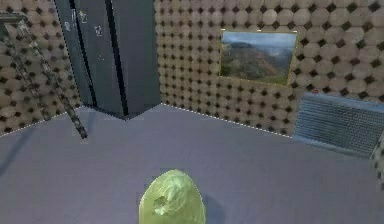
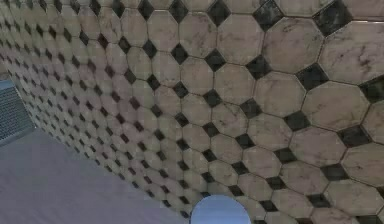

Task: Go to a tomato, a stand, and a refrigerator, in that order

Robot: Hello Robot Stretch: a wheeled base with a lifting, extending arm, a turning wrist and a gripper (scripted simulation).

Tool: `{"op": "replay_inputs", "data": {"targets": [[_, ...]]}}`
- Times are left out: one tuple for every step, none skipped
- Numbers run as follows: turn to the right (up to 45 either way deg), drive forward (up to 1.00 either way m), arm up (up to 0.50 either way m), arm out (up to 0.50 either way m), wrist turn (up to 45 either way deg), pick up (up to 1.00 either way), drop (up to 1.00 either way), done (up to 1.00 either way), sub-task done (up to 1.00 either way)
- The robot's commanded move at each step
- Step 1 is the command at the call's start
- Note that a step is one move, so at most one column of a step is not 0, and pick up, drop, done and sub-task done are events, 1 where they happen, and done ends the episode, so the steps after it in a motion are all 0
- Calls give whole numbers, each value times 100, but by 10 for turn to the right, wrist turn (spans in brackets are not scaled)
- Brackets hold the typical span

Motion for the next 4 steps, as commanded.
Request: {"op": "replay_inputs", "data": {"targets": [[-270,0,0,0,0,0,0,0,0],[0,5,0,0,0,0,0,0,0],[450,0,0,0,0,0,0,0,0],[90,0,0,0,0,0,0,0,0]]}}
